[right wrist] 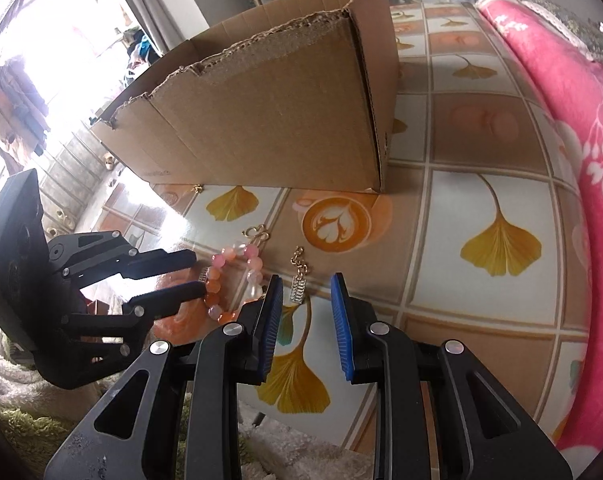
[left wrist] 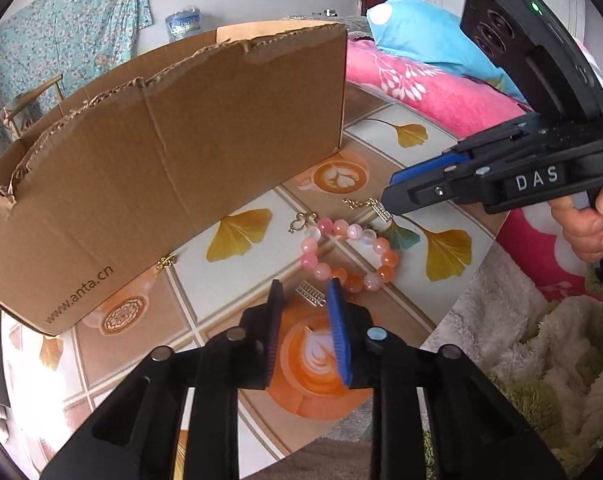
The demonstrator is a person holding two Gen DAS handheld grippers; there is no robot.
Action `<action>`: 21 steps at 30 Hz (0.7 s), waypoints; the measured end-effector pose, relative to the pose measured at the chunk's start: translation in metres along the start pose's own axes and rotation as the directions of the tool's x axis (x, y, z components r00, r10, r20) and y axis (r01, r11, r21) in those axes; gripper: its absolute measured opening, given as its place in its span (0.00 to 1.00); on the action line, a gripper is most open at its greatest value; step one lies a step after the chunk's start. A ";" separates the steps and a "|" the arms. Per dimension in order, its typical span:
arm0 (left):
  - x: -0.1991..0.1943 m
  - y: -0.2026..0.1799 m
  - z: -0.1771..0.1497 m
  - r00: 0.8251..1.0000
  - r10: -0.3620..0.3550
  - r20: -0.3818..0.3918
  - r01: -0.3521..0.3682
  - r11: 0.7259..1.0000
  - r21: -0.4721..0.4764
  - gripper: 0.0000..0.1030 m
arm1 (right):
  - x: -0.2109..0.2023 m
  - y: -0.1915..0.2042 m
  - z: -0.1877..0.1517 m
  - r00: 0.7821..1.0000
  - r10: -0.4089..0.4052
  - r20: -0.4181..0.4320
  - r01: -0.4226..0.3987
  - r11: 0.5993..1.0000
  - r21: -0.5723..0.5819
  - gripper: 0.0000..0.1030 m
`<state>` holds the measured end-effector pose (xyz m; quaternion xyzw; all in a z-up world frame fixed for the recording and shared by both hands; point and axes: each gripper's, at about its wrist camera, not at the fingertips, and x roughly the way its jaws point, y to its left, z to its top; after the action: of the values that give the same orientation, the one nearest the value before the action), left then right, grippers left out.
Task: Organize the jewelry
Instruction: 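Lower the right tool onto the gold dangling earring and close it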
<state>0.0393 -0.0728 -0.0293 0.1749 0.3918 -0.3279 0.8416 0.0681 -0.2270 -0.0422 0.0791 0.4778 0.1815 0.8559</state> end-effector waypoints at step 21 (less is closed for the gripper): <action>0.000 0.016 0.001 1.000 0.017 -0.016 -0.017 0.998 -0.055 0.05 | -0.002 0.004 0.000 1.000 -0.014 0.020 0.014 1.000 0.000 0.24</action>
<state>0.0505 -0.0612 -0.0281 0.1577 0.4058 -0.3085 0.8457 0.0663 -0.2243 -0.0395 0.0772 0.4698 0.1747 0.8619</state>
